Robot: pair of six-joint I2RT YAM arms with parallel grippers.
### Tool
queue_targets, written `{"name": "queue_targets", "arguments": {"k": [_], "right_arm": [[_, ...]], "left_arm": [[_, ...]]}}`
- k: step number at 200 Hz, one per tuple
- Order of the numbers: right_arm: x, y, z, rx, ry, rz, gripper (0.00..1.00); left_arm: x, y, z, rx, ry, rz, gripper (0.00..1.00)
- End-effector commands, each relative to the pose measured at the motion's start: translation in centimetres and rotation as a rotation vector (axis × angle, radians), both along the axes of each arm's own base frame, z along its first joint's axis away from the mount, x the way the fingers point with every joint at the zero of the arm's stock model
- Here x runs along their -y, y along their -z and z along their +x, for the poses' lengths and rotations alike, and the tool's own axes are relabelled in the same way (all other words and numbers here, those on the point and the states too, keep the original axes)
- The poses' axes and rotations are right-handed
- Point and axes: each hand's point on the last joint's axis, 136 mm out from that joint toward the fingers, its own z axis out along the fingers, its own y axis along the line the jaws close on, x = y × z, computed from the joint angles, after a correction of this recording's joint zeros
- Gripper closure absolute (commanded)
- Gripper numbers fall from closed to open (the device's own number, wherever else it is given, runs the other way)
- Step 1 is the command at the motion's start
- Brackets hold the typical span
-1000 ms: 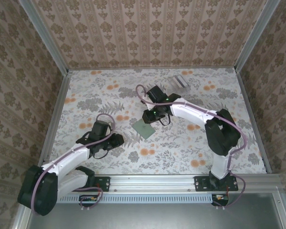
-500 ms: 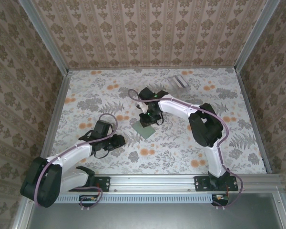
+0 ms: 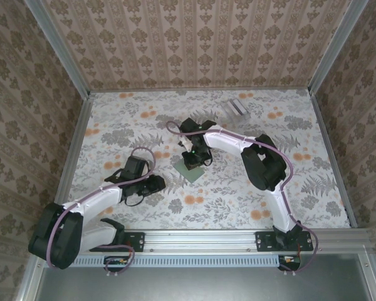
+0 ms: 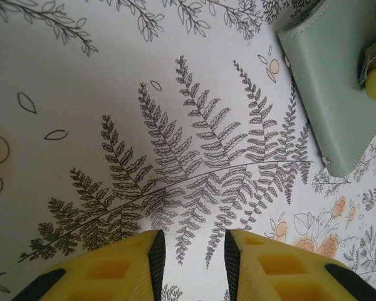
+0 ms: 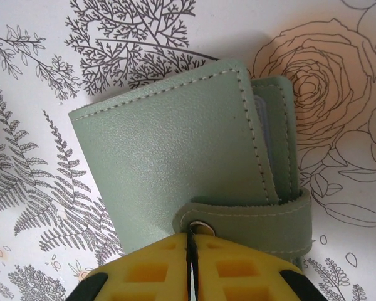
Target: Put the credit cards into the card holder
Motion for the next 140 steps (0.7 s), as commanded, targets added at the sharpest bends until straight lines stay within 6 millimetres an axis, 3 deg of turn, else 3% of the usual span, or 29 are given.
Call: {"name": "queue_targets", "arguments": {"k": [1,32,54,140], "right_arm": [[0.9,1.1,-0.5,-0.014,0.02,-0.044,0.87],[0.0,-2.6,0.7,0.059,0.052,0.054,0.86],[-0.2,-3.0,1.4,0.073,0.06,0.067,0.86],[1.6,4.5,1.0,-0.001,0.064,-0.091,0.86]], "left_arm": [[0.3,-0.6,0.3,0.015,0.024,-0.008,0.67],[0.3,-0.6,0.4,0.018,0.023,-0.006,0.67],[0.4,-0.7,0.5,0.019,0.022,-0.011,0.67],[0.3,-0.6,0.2,0.015,0.031,-0.008,0.67]]}}
